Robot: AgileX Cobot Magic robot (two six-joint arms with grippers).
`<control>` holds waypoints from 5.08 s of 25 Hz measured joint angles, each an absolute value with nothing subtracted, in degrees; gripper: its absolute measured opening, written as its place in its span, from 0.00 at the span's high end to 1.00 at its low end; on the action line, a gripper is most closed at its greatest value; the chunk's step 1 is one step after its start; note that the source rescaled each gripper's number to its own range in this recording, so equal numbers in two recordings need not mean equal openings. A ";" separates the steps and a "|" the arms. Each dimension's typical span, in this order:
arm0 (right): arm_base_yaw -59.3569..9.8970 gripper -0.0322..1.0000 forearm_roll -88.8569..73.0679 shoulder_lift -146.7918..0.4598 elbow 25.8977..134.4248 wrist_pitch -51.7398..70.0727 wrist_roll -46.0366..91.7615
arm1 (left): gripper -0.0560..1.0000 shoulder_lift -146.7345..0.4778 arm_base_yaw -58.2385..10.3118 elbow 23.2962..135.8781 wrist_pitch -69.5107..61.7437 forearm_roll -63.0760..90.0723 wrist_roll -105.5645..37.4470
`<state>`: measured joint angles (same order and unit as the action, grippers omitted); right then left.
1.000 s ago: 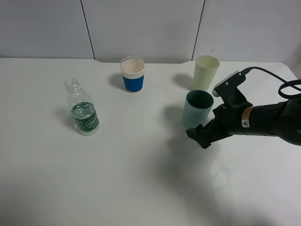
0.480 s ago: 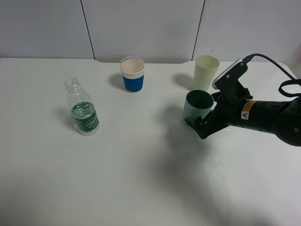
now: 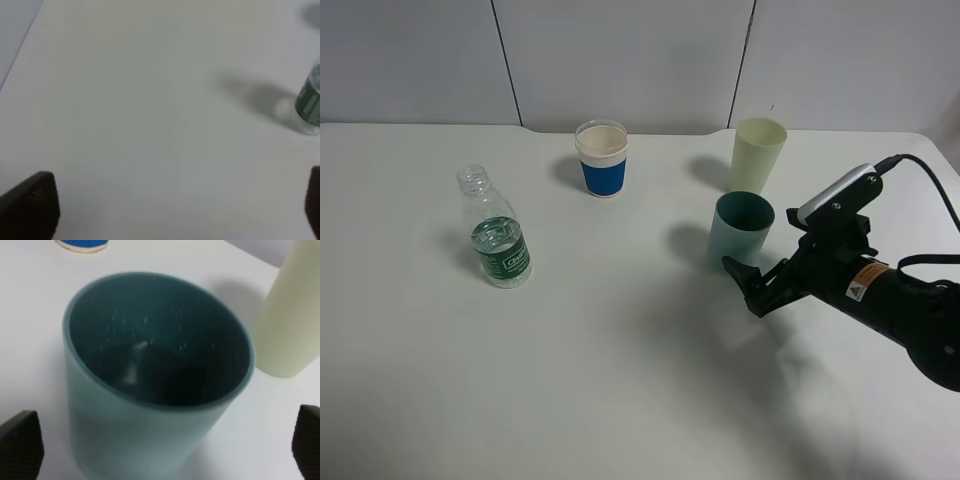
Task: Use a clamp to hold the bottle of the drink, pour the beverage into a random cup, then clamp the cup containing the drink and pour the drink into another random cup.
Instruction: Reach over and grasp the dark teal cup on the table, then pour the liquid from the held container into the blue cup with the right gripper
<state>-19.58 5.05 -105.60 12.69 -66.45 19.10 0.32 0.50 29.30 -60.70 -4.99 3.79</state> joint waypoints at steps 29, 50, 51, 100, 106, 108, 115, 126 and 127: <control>-19.58 0.20 6.03 -114.66 19.02 -69.03 19.25 | 0.00 0.32 0.50 29.30 -60.70 -4.99 3.79; -19.58 0.96 6.05 -114.72 19.71 -69.03 18.75 | 0.00 0.32 0.50 29.30 -60.68 -4.99 3.79; -19.58 0.96 5.95 -114.72 19.71 -69.03 18.75 | 0.00 0.32 0.50 29.30 -60.68 -4.99 3.79; -17.00 0.96 16.61 -88.39 51.85 2.38 -13.78 | 0.00 0.32 0.50 29.30 -60.68 -4.99 3.66; -20.05 0.96 26.46 -94.51 59.32 7.98 -21.20 | 0.00 0.32 0.50 29.30 -60.68 -4.99 3.62; -21.96 0.96 29.61 -97.38 63.09 10.31 -23.31 | 0.00 0.32 0.50 29.30 -60.68 -4.99 3.62; -28.32 0.96 36.76 -105.57 74.72 13.85 -24.71 | 0.00 0.32 0.50 29.30 -60.68 -4.99 3.62; -32.38 0.96 44.45 -113.20 83.67 16.26 -24.71 | 0.00 0.32 0.50 29.30 -60.68 -4.99 3.55; -33.13 0.96 45.63 -113.94 84.51 16.48 -24.65 | 0.00 0.32 0.50 29.30 -60.68 -4.99 3.55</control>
<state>-33.13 45.63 -113.94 84.51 16.48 -24.65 0.32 0.50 29.30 -60.68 -4.99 3.55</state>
